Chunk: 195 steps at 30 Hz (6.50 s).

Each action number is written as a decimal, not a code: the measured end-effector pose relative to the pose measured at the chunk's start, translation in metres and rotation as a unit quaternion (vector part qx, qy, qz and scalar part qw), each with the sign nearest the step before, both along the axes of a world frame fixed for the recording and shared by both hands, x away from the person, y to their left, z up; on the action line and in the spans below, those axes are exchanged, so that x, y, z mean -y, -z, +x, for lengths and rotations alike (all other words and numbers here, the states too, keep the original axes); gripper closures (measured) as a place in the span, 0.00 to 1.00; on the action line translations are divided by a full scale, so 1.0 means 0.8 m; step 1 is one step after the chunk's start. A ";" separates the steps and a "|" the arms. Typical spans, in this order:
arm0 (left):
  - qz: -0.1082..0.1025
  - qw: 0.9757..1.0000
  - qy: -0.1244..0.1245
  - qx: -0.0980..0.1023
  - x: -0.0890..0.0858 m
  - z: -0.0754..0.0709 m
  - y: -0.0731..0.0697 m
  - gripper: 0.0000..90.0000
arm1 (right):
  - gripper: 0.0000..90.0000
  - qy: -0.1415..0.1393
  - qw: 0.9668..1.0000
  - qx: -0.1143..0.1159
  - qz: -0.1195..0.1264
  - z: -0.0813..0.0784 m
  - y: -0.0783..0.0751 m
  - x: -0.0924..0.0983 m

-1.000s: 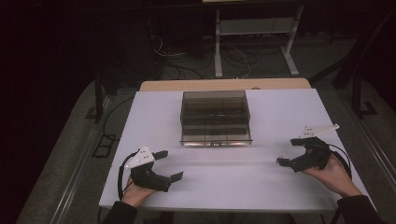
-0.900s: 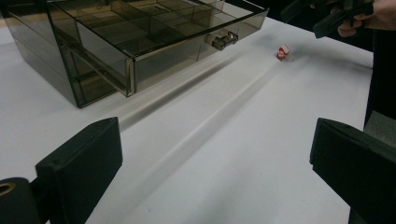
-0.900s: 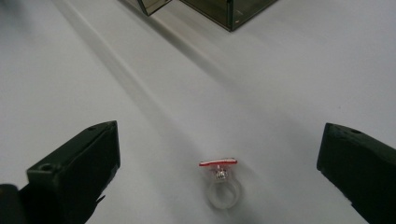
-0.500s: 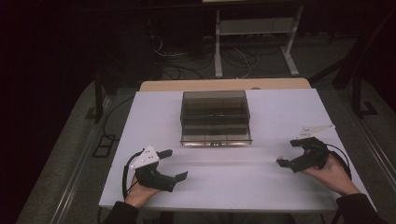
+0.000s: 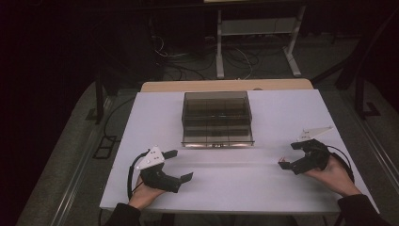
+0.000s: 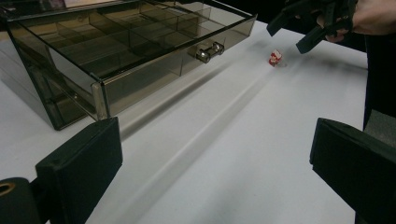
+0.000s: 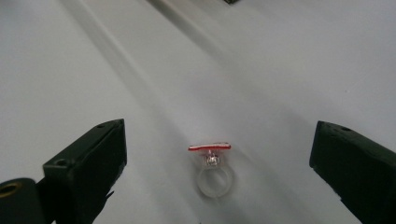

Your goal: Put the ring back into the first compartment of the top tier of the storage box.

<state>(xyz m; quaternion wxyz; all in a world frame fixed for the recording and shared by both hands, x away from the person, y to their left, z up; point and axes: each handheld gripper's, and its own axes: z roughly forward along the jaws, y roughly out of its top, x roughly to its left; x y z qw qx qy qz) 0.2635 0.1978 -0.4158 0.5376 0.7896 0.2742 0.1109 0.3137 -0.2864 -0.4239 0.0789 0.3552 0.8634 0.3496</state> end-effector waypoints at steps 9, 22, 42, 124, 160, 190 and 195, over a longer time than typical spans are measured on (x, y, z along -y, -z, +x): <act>0.006 1.000 -0.004 -0.002 0.000 0.002 0.004 0.02 | 0.10 -0.007 1.000 -0.006 -0.006 0.001 0.003 -0.001; 0.006 1.000 -0.008 -0.001 -0.004 0.002 0.005 0.02 | 0.22 -0.019 0.999 -0.019 -0.027 0.004 0.012 -0.007; 0.007 1.000 -0.004 -0.002 -0.003 0.001 0.005 0.02 | 0.55 -0.035 0.999 -0.014 -0.030 0.002 0.024 -0.004; 0.001 1.000 0.007 0.000 -0.004 0.000 0.005 0.02 | 0.79 -0.064 0.998 -0.003 0.022 0.017 -0.080 -0.022; 0.000 1.000 0.010 -0.001 -0.003 -0.001 0.005 0.02 | 0.78 -0.091 0.996 0.016 0.017 0.036 -0.120 -0.052; -0.001 1.000 0.011 -0.001 -0.004 -0.002 0.004 0.02 | 0.78 -0.127 0.991 0.030 0.013 0.051 -0.145 -0.099; -0.002 1.000 0.011 -0.001 -0.004 -0.002 0.004 0.02 | 0.78 -0.132 0.991 0.029 0.014 0.053 -0.147 -0.108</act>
